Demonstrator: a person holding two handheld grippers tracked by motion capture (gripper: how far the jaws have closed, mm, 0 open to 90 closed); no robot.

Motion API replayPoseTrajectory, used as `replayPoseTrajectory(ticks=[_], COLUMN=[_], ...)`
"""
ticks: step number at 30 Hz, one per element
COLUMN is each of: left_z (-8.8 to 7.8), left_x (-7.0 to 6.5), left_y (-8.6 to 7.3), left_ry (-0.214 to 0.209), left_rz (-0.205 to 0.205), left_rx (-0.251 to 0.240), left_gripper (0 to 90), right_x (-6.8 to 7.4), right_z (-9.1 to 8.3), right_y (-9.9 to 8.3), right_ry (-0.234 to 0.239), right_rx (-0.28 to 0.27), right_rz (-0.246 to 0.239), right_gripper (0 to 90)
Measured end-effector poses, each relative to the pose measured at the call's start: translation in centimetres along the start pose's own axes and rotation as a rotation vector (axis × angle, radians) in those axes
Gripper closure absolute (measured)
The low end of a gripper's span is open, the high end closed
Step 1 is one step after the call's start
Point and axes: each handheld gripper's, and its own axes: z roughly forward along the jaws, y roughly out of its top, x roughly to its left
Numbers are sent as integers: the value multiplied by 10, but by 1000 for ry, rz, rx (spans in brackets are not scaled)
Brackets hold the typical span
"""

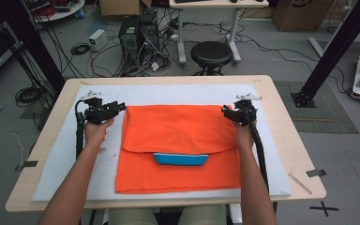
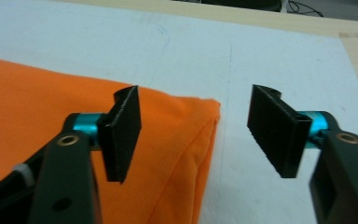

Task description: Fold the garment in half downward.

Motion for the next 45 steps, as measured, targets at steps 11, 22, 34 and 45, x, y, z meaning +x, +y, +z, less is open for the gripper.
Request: replayPoseTrajectory(ticks=[11, 22, 34, 45], left_z=[-30, -49, -48, -43], left_x=[-17, -37, -52, -60], left_y=[-37, -62, -81, -85], left_ry=[-65, -88, -84, -27], left_rz=[30, 66, 96, 109], left_rx=[13, 55, 160, 217], left_gripper=[446, 500, 656, 614], right_x=[-6, -4, 14, 17], right_z=[-42, -75, -94, -81], right_y=[-26, -54, -82, -88], right_ry=[73, 144, 145, 143], right_rx=[10, 5, 57, 130], right_rz=[-55, 16, -42, -65], right_gripper=[267, 462, 686, 663])
